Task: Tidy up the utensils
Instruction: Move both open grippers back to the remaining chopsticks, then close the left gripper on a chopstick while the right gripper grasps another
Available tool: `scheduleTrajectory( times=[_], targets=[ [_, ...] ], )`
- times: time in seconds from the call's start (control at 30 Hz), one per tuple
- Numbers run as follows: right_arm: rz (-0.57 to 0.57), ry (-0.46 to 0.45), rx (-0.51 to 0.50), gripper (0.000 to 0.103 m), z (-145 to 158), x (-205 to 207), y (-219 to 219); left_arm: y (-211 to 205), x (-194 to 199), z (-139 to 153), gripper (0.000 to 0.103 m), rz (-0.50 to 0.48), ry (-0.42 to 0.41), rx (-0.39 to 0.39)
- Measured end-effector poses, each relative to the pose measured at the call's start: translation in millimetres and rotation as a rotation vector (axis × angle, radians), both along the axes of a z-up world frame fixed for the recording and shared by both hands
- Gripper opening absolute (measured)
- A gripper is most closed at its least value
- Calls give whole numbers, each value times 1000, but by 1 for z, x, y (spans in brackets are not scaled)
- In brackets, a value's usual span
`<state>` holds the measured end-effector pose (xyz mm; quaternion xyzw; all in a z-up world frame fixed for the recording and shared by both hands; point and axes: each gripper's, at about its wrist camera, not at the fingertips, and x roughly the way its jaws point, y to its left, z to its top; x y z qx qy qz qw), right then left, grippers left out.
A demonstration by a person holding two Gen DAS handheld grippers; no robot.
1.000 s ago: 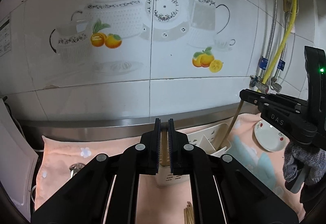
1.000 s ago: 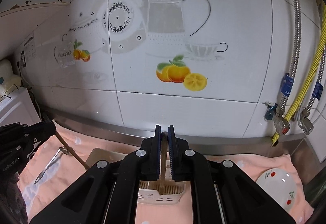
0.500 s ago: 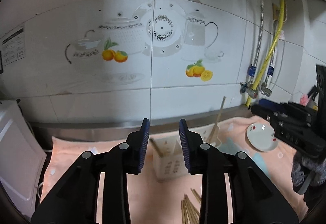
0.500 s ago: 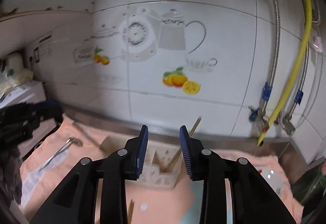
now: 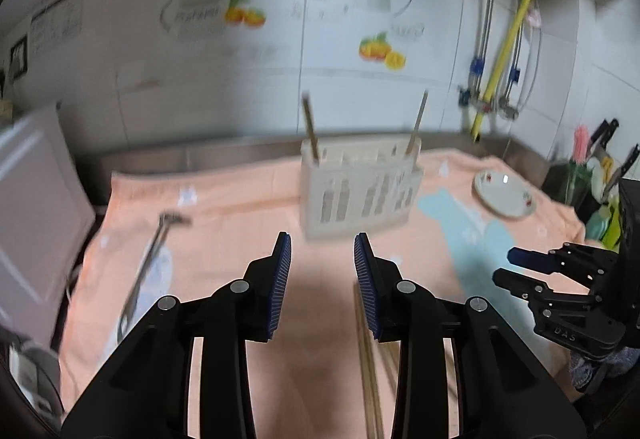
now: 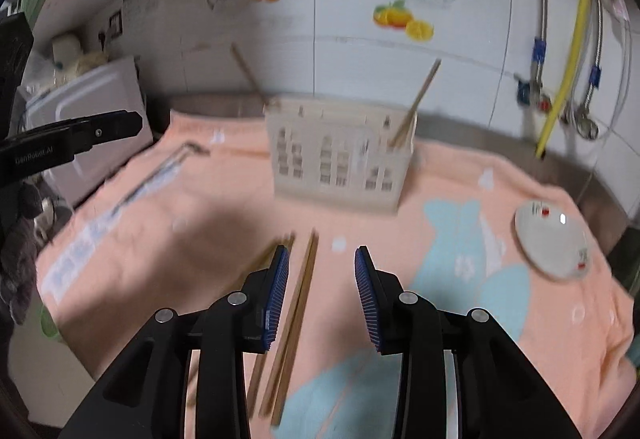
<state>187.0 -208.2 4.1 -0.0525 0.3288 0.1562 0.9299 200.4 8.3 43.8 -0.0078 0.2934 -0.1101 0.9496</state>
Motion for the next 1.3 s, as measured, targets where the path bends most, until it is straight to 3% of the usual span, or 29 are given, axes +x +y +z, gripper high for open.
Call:
scheduleTrajectory(
  times=[0.23,0.43,0.7,1.03,1.3],
  targets=[
    [-18,89,-27,34,-58,-34,6,12,-19,-54,33,19,103,-14],
    [-43,122,-63,29,-87,-51,10,6,-39,-87,33,1,164,-7],
    [-33,175,-37,21,-100,-57,11,-14,-57,-119,32,-67,245,-23],
    [-42,211,-36,13,-115,-53,15,-30,-57,-143,16,-120,314,-24],
    [-86,208,-29,8,-115,-52,12,-31,-49,-153,13,-134,346,-27]
  ],
)
